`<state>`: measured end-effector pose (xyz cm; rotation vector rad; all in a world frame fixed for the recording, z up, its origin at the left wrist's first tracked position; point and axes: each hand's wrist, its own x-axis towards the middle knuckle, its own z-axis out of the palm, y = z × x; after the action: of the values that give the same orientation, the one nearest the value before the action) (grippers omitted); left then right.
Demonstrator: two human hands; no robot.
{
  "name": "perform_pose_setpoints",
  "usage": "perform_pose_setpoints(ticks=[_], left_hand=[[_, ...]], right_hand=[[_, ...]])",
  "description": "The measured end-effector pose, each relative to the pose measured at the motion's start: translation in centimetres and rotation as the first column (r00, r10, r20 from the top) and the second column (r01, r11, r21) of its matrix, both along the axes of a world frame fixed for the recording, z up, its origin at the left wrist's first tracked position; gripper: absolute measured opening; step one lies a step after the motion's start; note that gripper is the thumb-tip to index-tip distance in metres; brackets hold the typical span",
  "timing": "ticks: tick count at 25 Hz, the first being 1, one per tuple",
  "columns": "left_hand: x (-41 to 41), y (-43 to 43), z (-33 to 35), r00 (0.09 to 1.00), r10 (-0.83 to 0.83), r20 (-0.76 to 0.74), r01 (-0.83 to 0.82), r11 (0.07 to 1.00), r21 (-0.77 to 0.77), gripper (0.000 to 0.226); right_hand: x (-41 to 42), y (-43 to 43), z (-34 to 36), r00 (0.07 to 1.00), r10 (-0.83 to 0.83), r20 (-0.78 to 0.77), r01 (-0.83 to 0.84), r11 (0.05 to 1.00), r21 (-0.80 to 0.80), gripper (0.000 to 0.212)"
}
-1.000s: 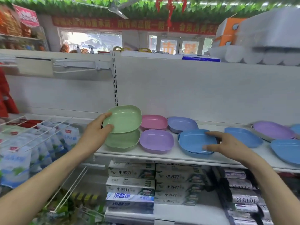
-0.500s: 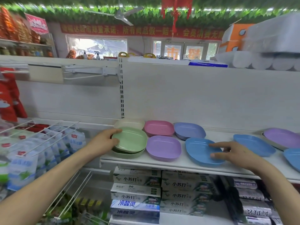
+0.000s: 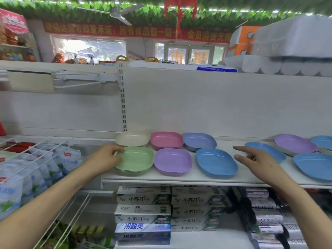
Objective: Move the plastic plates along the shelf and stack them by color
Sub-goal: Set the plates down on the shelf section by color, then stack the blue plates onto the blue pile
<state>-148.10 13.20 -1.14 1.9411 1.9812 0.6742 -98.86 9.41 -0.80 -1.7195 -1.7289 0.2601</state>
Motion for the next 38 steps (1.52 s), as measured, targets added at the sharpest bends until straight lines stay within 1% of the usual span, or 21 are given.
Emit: perform_pose_setpoints(ticks=[2,3,5,7,9,11,14,17,19,21,23,26,31,34,38], left_hand=[[0.9,-0.2,0.4,0.997,0.009,-0.083,0.005,0.985,0.172,0.030],[1.7,-0.3,0.8,0.994,0.013,-0.113,0.018,0.962,0.273,0.027],[4.6,-0.4,1.7,0.993,-0.046,-0.110,0.087,0.911,0.403,0.025],[9.0,0.1,2.3,0.977,-0.197,-0.081,0.212,0.871,0.442,0.030],[14.2,0.3,2.3,0.938,-0.342,-0.049,0.326,0.829,0.455,0.037],[19.3,0.5,2.0,0.896,-0.443,-0.030,0.405,0.787,0.466,0.040],[26.6,1.0,1.5,0.842,-0.539,-0.010,0.487,0.753,0.443,0.042],[32.9,2.3,1.1,0.825,-0.566,0.001,0.511,0.745,0.430,0.043],[36.7,3.3,1.0,0.826,-0.563,0.011,0.512,0.759,0.401,0.042],[40.0,4.0,0.8,0.842,-0.539,0.015,0.496,0.785,0.372,0.040],[42.9,4.6,0.4,0.865,-0.501,0.025,0.463,0.817,0.345,0.039],[45.5,5.2,-0.7,0.899,-0.439,0.009,0.417,0.859,0.297,0.036],[47.4,6.8,-2.0,0.941,-0.338,-0.028,0.337,0.926,0.171,0.035],[48.0,7.7,-2.1,0.952,-0.299,-0.064,0.304,0.948,0.090,0.037],[48.6,8.5,-2.1,0.954,-0.284,-0.094,0.283,0.959,-0.024,0.037]], right_hand=[[0.3,-1.1,0.0,0.999,-0.027,-0.037,0.027,1.000,0.014,0.034],[0.6,-1.7,0.0,0.998,-0.042,-0.047,0.043,0.999,0.020,0.035],[1.5,-3.5,-0.2,0.995,-0.085,-0.050,0.087,0.996,0.027,0.034],[3.1,-5.5,-0.5,0.990,-0.132,-0.057,0.134,0.990,0.036,0.034],[5.3,-7.1,-0.6,0.981,-0.180,-0.078,0.184,0.982,0.048,0.034],[8.2,-8.1,-0.6,0.971,-0.224,-0.082,0.229,0.972,0.058,0.036],[13.2,-8.8,-0.1,0.963,-0.262,-0.063,0.266,0.961,0.076,0.040],[18.8,-9.0,0.7,0.964,-0.267,-0.008,0.266,0.959,0.092,0.041],[22.8,-8.6,0.9,0.960,-0.276,0.054,0.267,0.955,0.128,0.043],[26.2,-7.9,1.2,0.956,-0.284,0.071,0.270,0.949,0.162,0.041],[29.1,-7.1,1.2,0.957,-0.275,0.090,0.259,0.953,0.158,0.039],[31.7,-5.6,0.6,0.956,-0.234,0.175,0.213,0.969,0.127,0.044],[32.8,-3.3,0.3,0.934,-0.134,0.331,0.145,0.989,-0.009,0.061],[32.7,-2.4,-0.1,0.930,-0.085,0.356,0.117,0.991,-0.067,0.057],[32.4,-1.5,-0.5,0.946,-0.068,0.318,0.116,0.984,-0.134,0.050]])
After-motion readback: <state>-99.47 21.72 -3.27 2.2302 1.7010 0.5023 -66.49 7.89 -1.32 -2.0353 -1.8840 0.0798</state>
